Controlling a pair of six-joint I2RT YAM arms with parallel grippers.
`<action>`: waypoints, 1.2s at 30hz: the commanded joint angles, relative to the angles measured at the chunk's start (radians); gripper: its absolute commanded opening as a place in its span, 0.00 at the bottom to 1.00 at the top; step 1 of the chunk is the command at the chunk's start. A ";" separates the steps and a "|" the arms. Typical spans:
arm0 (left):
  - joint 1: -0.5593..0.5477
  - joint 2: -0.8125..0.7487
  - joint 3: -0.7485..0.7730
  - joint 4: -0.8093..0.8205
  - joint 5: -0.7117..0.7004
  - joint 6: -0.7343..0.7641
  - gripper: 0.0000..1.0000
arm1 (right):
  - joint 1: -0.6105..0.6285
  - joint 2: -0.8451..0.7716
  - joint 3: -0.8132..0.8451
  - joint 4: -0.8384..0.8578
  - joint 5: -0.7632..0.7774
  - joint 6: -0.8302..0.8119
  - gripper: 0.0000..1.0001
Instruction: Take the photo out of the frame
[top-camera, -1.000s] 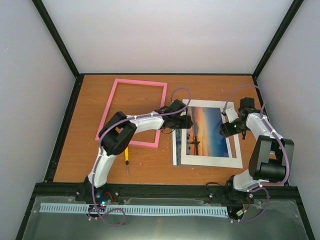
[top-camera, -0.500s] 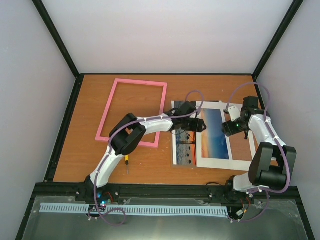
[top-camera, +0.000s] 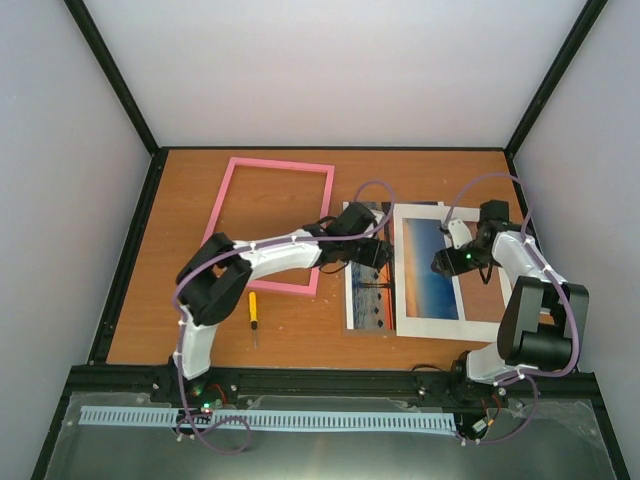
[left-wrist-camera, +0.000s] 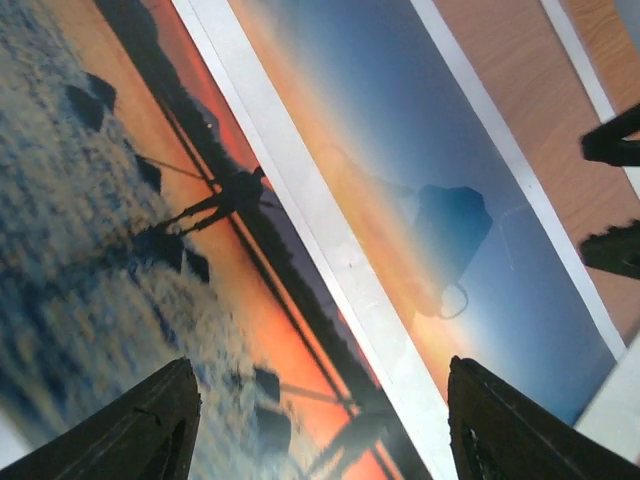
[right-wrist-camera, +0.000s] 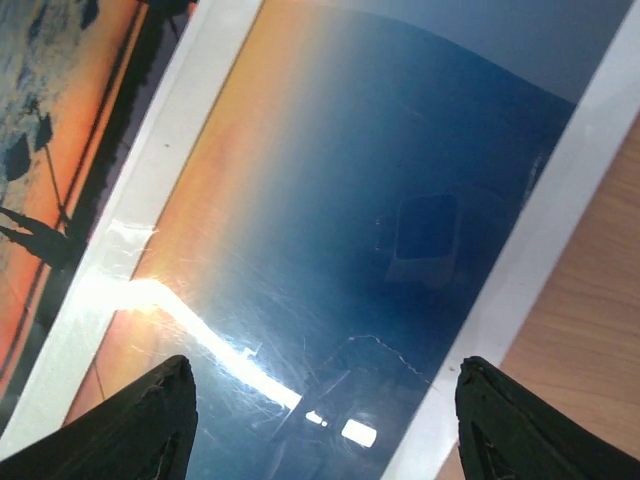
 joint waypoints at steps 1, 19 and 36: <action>0.004 -0.133 -0.099 -0.038 -0.046 0.057 0.68 | 0.020 0.004 -0.013 0.021 -0.069 0.004 0.68; -0.087 -0.707 -0.729 0.067 -0.038 0.177 0.54 | 0.080 0.072 -0.037 0.062 -0.095 -0.046 0.64; -0.071 -0.469 -0.702 0.196 0.357 -0.051 0.61 | 0.080 0.194 -0.081 0.131 -0.040 -0.071 0.62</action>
